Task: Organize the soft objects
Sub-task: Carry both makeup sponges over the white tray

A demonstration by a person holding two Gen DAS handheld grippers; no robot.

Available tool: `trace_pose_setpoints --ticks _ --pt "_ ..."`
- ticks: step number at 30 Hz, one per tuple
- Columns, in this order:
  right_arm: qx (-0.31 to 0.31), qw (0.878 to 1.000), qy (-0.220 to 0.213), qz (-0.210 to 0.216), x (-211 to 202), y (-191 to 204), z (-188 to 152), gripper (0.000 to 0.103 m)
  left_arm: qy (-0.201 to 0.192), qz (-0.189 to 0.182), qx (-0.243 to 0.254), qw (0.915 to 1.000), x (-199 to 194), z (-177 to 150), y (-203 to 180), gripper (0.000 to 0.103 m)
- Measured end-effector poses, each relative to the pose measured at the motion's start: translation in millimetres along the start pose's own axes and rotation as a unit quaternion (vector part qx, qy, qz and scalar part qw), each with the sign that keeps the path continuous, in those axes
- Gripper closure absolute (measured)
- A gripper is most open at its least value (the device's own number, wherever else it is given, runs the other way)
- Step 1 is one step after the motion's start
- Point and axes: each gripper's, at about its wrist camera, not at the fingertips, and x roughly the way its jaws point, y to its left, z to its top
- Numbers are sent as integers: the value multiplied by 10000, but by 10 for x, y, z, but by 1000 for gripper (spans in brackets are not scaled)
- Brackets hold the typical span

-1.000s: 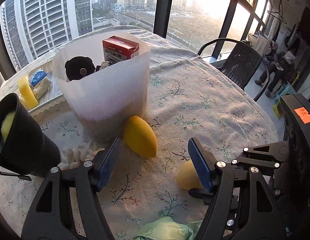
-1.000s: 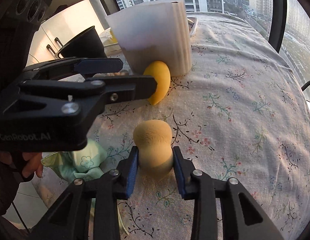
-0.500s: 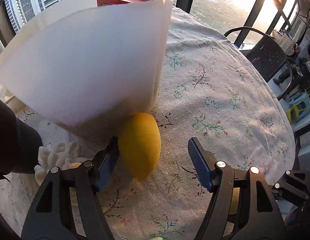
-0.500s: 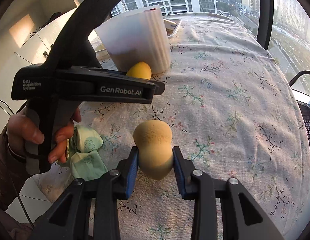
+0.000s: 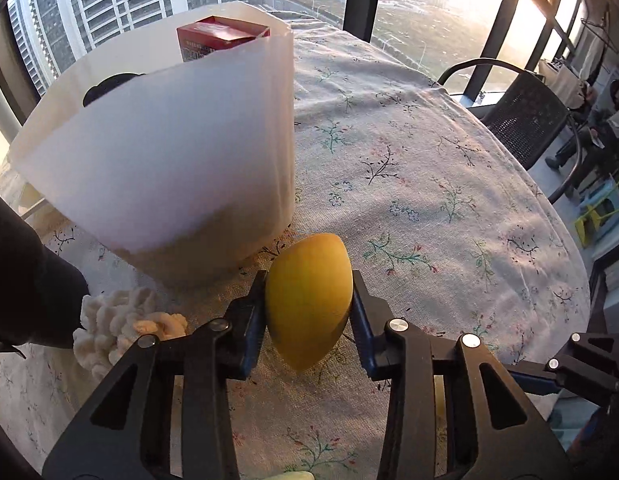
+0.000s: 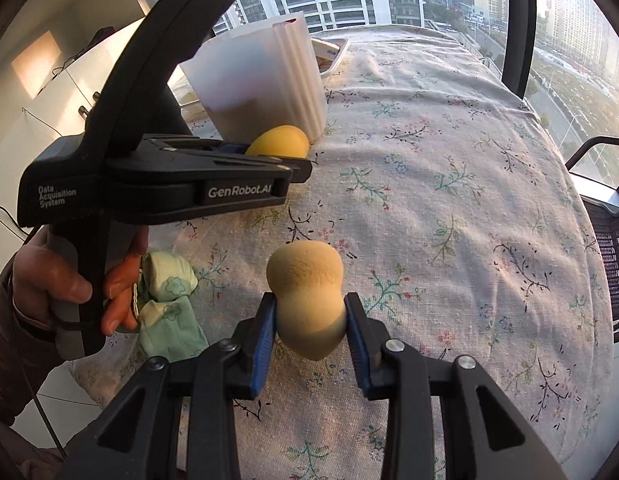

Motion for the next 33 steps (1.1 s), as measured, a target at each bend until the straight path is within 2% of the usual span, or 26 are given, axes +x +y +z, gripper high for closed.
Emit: trace_pose_setpoints --ticks 8,15,18,21,26,33 --pt "-106 9999 -37 -106 -72 79 4 67 -329 -4 -34 9995 -441 -181 59 68" --pt "-154 9996 3 -218 -80 118 14 67 -516 283 -278 9979 -757 -527 391 68" --pt "-179 9993 15 -325 -66 133 34 67 -519 386 -564 9963 -842 -716 626 68" --pt "-168 9990 46 -405 -39 126 70 67 -513 523 -939 9929 -900 -916 924 68" --pt "-93 9979 87 -643 15 48 158 67 -490 826 -1587 9826 -988 -1203 1448 68" --pt "45 9957 102 -919 114 -126 401 67 -674 1125 -1866 9736 -1081 -1323 1905 68"
